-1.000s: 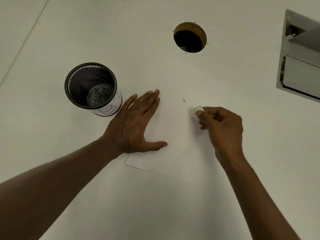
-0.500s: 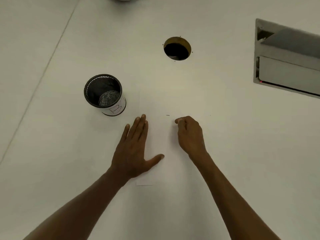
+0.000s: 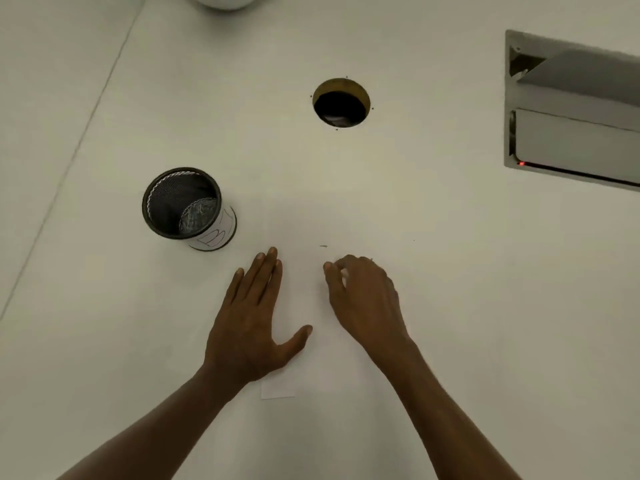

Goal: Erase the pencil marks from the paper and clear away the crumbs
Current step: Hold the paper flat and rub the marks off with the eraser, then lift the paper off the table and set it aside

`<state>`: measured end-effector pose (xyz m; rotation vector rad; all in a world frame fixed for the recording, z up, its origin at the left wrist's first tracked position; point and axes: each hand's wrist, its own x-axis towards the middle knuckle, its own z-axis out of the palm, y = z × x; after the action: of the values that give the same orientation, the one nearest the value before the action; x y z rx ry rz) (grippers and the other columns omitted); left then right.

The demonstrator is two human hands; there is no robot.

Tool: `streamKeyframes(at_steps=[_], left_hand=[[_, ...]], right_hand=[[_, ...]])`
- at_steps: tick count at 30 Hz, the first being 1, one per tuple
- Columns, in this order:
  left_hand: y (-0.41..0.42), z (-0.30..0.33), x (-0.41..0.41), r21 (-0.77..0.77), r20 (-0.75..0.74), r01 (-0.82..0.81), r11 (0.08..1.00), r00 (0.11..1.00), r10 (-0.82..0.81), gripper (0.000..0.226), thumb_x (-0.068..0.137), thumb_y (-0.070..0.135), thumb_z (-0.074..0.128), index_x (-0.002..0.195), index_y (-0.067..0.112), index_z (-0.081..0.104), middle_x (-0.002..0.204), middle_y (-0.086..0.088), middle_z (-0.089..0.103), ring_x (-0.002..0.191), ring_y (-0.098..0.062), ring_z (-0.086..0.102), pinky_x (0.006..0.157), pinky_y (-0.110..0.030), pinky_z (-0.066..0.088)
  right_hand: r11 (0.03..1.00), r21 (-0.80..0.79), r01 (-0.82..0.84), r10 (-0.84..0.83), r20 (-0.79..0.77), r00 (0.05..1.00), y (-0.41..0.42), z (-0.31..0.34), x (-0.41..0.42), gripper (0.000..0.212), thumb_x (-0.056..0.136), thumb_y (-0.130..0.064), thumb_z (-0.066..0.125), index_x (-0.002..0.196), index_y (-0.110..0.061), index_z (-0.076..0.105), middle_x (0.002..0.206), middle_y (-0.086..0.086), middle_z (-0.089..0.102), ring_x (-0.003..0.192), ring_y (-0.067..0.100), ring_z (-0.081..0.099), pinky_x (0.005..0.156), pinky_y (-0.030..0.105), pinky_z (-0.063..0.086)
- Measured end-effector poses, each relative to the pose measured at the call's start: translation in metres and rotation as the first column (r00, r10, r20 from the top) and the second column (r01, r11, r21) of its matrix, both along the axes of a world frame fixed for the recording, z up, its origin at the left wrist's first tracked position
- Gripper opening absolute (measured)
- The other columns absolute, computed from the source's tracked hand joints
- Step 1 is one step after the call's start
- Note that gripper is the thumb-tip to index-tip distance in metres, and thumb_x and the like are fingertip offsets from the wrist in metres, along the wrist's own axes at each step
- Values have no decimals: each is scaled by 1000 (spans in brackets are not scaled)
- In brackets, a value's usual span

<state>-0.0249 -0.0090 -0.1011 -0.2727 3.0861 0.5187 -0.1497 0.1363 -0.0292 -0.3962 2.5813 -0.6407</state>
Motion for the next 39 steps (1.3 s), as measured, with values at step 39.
streamKeyframes(at_steps=[39], left_hand=[[54,57,2,458,210,-640,617,752,624,78,91,24,74,155,6,33,148,-11,47,125,-26,51,106,-44,46]], right_hand=[[999,-35,-37,23,-342,939,84,-66,68,56,102,-31,30,148,0,32,160,12,22,149,23,15,120,37,13]])
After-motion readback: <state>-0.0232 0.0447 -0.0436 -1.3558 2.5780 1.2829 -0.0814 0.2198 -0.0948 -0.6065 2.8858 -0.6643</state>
